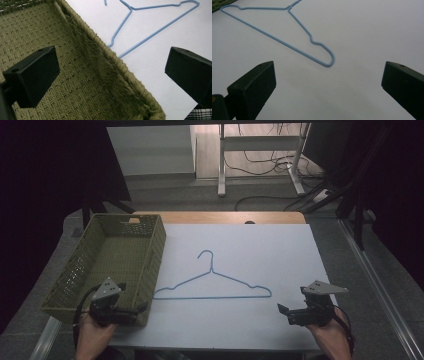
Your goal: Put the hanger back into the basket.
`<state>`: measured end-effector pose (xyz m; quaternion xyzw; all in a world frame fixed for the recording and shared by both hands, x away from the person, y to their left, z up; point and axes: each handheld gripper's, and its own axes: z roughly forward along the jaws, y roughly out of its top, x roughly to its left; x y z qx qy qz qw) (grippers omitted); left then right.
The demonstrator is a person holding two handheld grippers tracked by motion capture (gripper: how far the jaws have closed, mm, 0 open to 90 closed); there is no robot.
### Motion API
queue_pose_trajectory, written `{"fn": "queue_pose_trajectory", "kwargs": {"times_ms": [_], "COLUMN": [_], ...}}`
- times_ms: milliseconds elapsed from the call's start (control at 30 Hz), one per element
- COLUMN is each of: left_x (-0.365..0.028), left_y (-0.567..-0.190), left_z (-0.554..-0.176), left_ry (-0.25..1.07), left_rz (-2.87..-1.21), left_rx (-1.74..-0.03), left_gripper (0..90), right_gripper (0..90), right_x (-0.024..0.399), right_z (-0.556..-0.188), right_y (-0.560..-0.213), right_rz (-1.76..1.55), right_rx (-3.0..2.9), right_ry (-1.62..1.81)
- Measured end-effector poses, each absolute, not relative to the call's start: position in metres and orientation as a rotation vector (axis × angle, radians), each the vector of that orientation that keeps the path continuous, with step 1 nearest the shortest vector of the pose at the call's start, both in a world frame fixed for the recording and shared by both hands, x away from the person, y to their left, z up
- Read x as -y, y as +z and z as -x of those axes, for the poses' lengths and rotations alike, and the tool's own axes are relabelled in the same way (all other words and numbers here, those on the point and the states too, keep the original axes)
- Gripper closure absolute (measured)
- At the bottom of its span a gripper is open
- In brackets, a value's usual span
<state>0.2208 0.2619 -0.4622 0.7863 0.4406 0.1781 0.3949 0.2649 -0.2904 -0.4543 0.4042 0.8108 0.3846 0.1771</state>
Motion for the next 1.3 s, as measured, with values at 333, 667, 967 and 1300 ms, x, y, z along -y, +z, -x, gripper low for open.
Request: {"fn": "queue_pose_trajectory", "kwargs": {"times_ms": [333, 667, 967, 1300], "left_x": [-0.261, -0.255, -0.241, -0.22], "left_y": [-0.459, -0.449, -0.437, -0.433], "left_z": [-0.222, -0.219, -0.218, -0.222], "left_ry": [0.441, 0.438, 0.434, 0.388], "left_rz": [-1.979, -1.962, -1.965, -1.978], "left_rx": [-1.108, -1.042, -0.952, -0.888], "left_gripper": [0.0, 0.7, 0.2, 0.0], "right_gripper": [0.0, 0.0, 0.0, 0.0], "right_x": [0.284, 0.277, 0.264, 0.25], "right_z": [-0.266, -0.269, -0.274, -0.281], "right_y": [-0.453, -0.447, -0.439, -0.433], "right_rz": [-1.129, -1.094, -1.054, -1.032], "right_rx": [-2.307, -2.324, -2.357, -2.394], "right_ry": [1.085, 1.092, 1.075, 1.077]}}
